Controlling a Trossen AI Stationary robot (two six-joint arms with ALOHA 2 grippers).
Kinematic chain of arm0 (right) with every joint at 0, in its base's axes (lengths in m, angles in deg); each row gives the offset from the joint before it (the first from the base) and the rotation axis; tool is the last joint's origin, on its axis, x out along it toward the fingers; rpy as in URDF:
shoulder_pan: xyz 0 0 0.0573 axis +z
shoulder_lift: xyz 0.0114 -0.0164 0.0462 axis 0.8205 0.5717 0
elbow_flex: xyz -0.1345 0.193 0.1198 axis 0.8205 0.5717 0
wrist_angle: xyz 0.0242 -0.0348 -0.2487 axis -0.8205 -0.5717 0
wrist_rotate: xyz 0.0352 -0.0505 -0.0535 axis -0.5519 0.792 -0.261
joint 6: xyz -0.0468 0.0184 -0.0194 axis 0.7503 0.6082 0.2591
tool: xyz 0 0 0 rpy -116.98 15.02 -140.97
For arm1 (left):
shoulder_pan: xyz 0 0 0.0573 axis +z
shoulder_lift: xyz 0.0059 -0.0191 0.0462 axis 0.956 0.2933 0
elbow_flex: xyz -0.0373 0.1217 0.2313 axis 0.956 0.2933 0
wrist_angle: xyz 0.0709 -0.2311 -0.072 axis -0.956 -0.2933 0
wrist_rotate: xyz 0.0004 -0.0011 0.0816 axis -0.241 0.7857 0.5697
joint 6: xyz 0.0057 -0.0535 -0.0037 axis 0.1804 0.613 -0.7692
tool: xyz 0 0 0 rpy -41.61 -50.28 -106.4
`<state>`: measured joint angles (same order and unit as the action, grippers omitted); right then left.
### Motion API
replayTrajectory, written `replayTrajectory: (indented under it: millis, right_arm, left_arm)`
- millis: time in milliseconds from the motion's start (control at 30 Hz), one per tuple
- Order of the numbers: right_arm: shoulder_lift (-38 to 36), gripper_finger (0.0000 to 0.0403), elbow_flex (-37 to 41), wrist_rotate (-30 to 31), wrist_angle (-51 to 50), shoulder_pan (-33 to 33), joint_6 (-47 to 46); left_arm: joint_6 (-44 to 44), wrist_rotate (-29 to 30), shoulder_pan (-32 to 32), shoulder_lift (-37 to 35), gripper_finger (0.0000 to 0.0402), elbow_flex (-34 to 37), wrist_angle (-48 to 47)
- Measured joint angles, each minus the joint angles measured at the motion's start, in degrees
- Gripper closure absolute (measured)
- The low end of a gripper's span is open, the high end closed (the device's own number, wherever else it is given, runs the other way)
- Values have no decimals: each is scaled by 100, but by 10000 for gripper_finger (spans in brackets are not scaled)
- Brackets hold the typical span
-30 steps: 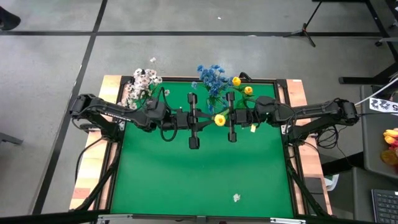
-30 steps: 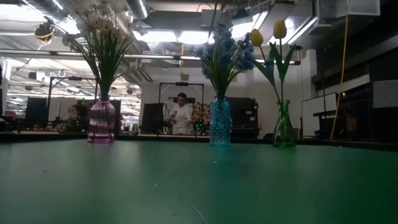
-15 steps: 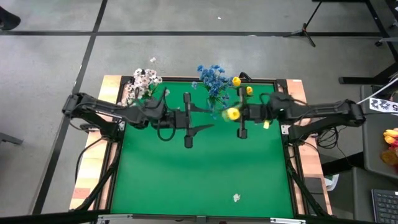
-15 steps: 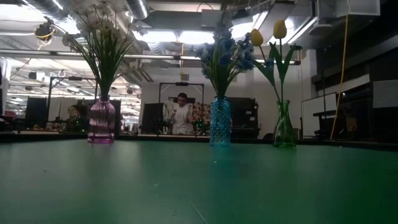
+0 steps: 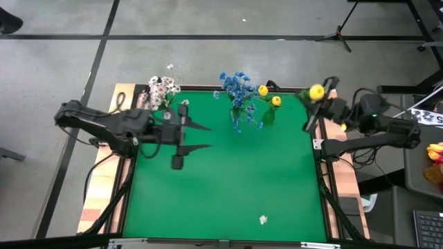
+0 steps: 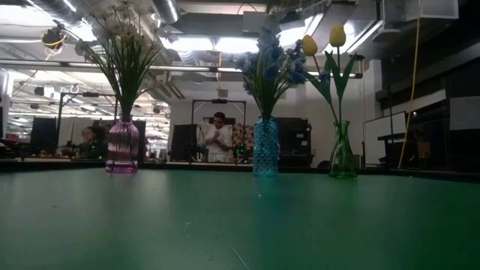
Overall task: Sort flowers into vase by color
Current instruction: Put the yellow flower into the green vase
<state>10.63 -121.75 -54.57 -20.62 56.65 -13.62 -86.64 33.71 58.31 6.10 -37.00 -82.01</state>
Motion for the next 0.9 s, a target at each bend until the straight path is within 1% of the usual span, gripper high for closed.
replayTrajectory:
  millis: [100, 167, 233, 300, 333, 433, 567, 667, 800, 900]
  right_arm:
    - [-206, 399, 23, 1152, -630, -6, -9]
    - [-241, 398, 202, 1638, -775, -9, -10]
    - [-233, 398, 393, 1869, -783, -34, -9]
    - [-227, 399, 588, 1846, -717, -209, -106]
    - [-237, 399, 687, 1711, -636, -346, -215]
    - [-341, 400, 904, 1003, -457, -841, -534]
    - [-574, 400, 1170, 433, -448, -1635, -969]
    - [-747, 400, 1435, -309, -409, -2255, -1358]
    - [-909, 400, 1948, -1385, 80, -3042, -1902]
    - [-937, 400, 2331, -1876, 446, -3514, -2220]
  left_arm:
    - [-103, 311, -288, -323, 201, 0, -213]
    - [-278, 611, -465, -493, 204, 0, -365]
    - [-339, 905, -622, -642, 205, 0, -511]
    - [-318, 1134, -755, -776, 206, 0, -574]
    - [-302, 1242, -808, -837, 206, 0, -592]
    - [-282, 1455, -992, -974, 206, 0, -649]
    - [-280, 1534, -1185, -1094, 206, 0, -670]
    - [-276, 1706, -1320, -1151, 206, 0, -868]
    - [-273, 2016, -1434, -1155, 206, 0, -1083]
    - [-277, 2088, -1500, -1155, 206, 0, -1100]
